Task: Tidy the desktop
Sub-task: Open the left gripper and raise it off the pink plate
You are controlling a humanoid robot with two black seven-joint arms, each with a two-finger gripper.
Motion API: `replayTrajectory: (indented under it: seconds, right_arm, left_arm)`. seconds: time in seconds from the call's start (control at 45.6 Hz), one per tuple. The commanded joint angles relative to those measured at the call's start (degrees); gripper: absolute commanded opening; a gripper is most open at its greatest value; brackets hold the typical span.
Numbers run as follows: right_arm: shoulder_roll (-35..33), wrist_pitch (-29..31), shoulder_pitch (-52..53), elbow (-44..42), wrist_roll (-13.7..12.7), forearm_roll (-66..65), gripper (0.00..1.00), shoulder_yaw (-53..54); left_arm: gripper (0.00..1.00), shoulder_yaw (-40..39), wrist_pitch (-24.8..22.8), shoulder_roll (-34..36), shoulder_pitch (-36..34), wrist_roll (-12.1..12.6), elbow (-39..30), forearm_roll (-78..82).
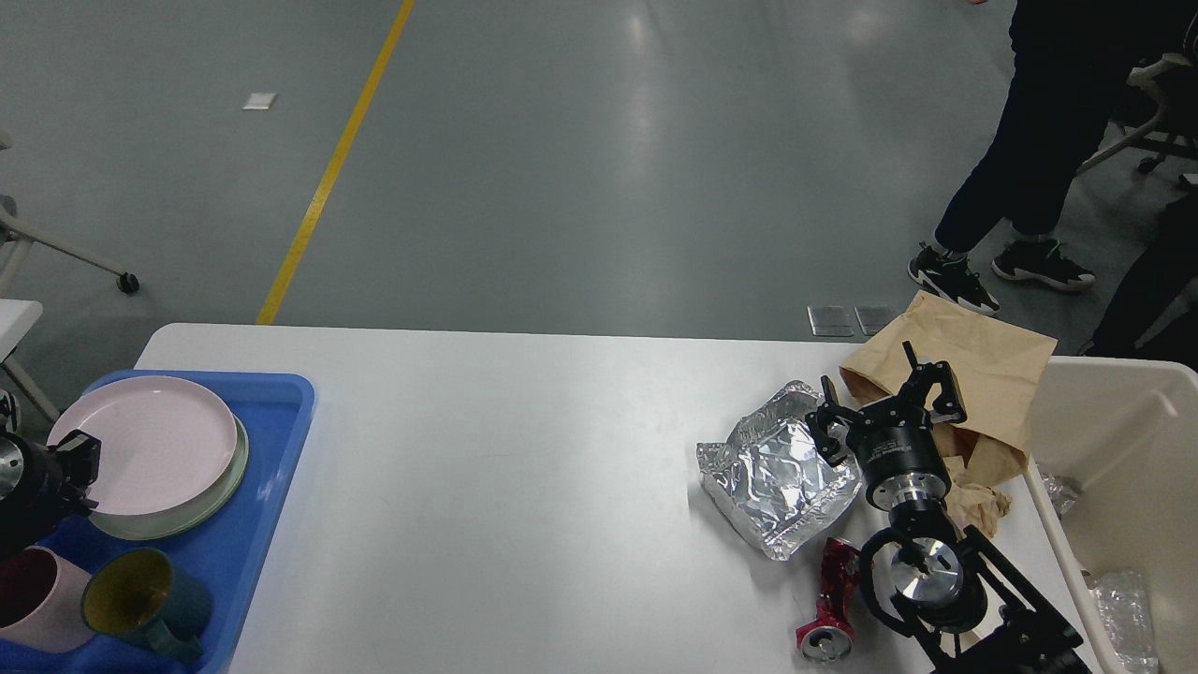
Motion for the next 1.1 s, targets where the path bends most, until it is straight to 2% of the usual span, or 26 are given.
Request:
replayTrajectory:
  seconds: [0.0,0.066,0.11,0.131,0.153,0.219,0.241,0.263,0.635,0.767,0.876,0.964,1.03,1.074]
  right_arm:
    - [0.0,0.0,0.0,0.0,0.0,0.0,1.0,0.0]
    - [0.0,0.0,0.0,0.0,0.0,0.0,1.0,0.0]
    - [0.0,0.0,0.0,0.0,0.0,0.0,1.0,0.0]
    - [0.0,0.0,0.0,0.0,0.0,0.0,1.0,0.1]
    - [0.0,0.0,0.0,0.0,0.0,0.0,1.0,0.1]
    - [0.0,0.0,0.0,0.0,0.0,0.0,1.0,0.0]
    - [0.0,0.0,0.0,0.0,0.0,0.0,1.0,0.0]
    - [0.0,0.0,0.0,0.0,0.0,0.0,1.0,0.0]
    - [0.0,0.0,0.0,0.0,0.0,0.1,1.0,0.0]
    - [0.0,0.0,0.0,0.0,0.0,0.0,1.0,0.0]
    - [0.0,0.0,0.0,0.0,0.0,0.0,1.0,0.0]
    - [0.0,0.0,0.0,0.0,0.0,0.0,1.0,0.0]
    - [0.0,0.0,0.0,0.0,0.0,0.0,1.0,0.1]
    - [0.0,0.0,0.0,0.0,0.0,0.0,1.0,0.0]
  left_arm:
    - [0.0,0.1,-1.7,0.2,0.1,0.1,-1.6,0.0]
    - [0.0,0.1,-1.8,0.5,0.0,0.0,-1.6,0.0]
    - [0.07,0.1,-1.8,0.7,0.0,-0.3,-1.6,0.0]
    - [0.15,0.1,-1.9,0.8,0.0,-0.4,-1.5,0.0]
    - [0.26,0.2,-1.8,0.9,0.0,-0.6,-1.5,0.0]
    - [0.71,0.2,-0.8,0.9,-0.1,-0.7,-1.1,0.0]
    - [0.81,0.2,-0.5,0.9,-0.1,-0.7,-1.1,0.0]
    - [0.85,0.2,-0.4,0.9,-0.1,-0.7,-1.1,0.0]
    - [0.87,0.2,-0.3,1.0,-1.3,-0.5,-1.2,0.1]
    - [0.95,0.2,-2.6,2.6,-5.1,0.1,-1.2,0.3]
    - [0.96,-0.8,-3.6,3.0,-9.0,-0.3,-1.0,0.3]
    - [0.96,-5.8,-3.6,3.2,-8.9,-0.7,-0.8,0.3]
    - [0.96,-10.9,-2.7,2.8,-7.1,0.0,-0.6,1.2]
    - [0.96,-17.4,-2.7,3.4,-6.0,-0.3,-0.3,2.8]
